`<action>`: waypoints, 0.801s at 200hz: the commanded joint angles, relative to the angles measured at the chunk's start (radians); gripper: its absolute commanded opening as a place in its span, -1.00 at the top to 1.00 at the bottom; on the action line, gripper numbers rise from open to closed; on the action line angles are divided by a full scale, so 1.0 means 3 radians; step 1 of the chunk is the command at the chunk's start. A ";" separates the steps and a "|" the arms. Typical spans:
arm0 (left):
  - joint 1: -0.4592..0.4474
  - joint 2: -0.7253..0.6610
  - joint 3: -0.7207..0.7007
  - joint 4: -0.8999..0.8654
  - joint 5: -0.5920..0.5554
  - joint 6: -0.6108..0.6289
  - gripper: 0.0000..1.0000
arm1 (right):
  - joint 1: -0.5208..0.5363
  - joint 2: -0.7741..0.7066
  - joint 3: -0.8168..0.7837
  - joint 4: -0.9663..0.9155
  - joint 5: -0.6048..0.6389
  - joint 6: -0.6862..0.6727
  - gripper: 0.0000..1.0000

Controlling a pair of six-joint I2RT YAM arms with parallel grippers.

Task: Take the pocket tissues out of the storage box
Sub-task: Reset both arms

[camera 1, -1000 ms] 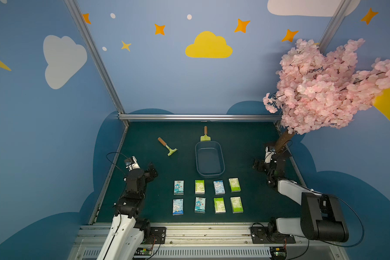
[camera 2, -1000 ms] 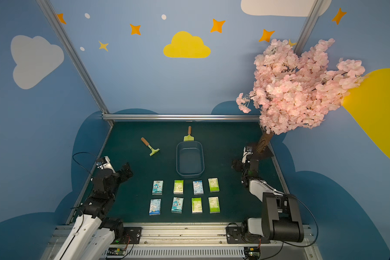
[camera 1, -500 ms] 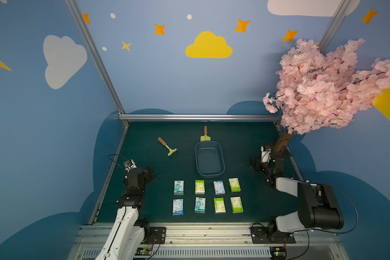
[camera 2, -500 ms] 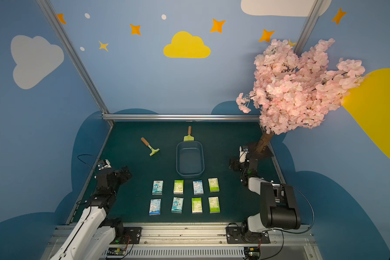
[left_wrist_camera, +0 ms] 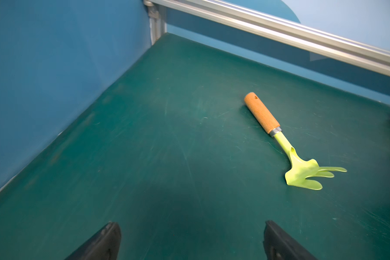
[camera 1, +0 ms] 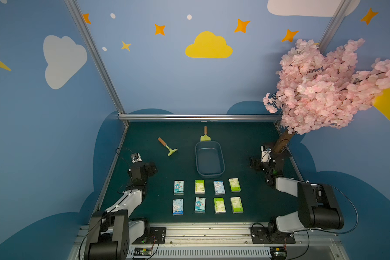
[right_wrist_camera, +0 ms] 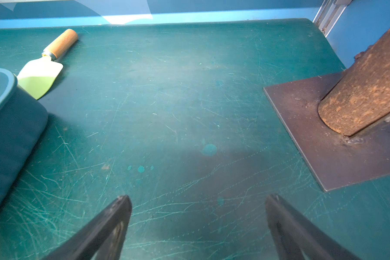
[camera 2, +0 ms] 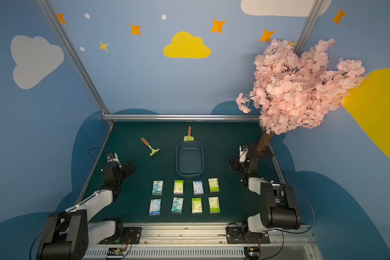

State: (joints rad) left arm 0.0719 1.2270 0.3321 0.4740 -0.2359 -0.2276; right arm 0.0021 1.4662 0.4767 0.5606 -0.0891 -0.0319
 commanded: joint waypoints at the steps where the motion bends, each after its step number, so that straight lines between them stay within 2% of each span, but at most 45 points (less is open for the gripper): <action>1: 0.0001 0.0252 -0.0005 0.0715 0.0251 0.0265 -1.00 | 0.0012 0.0021 -0.0023 0.0110 -0.0009 -0.0030 -0.96; 24: -0.0008 0.0391 0.0029 0.0878 0.0550 0.0416 -1.00 | 0.0011 0.0022 -0.0024 0.0111 -0.0005 -0.0027 -0.96; 43: -0.0037 0.0552 -0.0033 0.1158 0.0610 0.0500 -1.00 | 0.0009 0.0026 -0.0022 0.0110 -0.0009 -0.0027 -0.96; 76: -0.0067 0.1182 -0.0087 0.1951 0.0871 0.0644 -1.00 | 0.0016 0.0023 -0.0019 0.0111 -0.0004 -0.0027 -0.96; 85: -0.0066 0.1132 0.0047 0.1617 0.0948 0.0673 -1.00 | 0.0013 0.0026 -0.0018 0.0110 0.0000 -0.0027 -0.96; 94: -0.0067 0.1011 0.0273 0.0959 0.0943 0.0681 -1.00 | 0.0014 0.0025 -0.0019 0.0110 0.0000 -0.0029 -0.96; 111: -0.0071 0.1151 0.0142 0.1469 0.0934 0.0652 -1.00 | 0.0014 0.0030 -0.0011 0.0105 0.0005 -0.0027 -0.96; 132: -0.0070 0.1021 0.0244 0.1061 0.0954 0.0691 -1.00 | 0.0018 0.0032 -0.0013 0.0105 0.0005 -0.0028 -0.96; 160: -0.0080 0.1038 0.0227 0.1128 0.0951 0.0700 -1.00 | 0.0021 0.0022 -0.0019 0.0105 0.0010 -0.0028 -0.96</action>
State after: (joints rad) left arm 0.0521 1.5547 0.3855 0.8455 0.0315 -0.0387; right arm 0.0036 1.4662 0.4767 0.5648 -0.0883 -0.0341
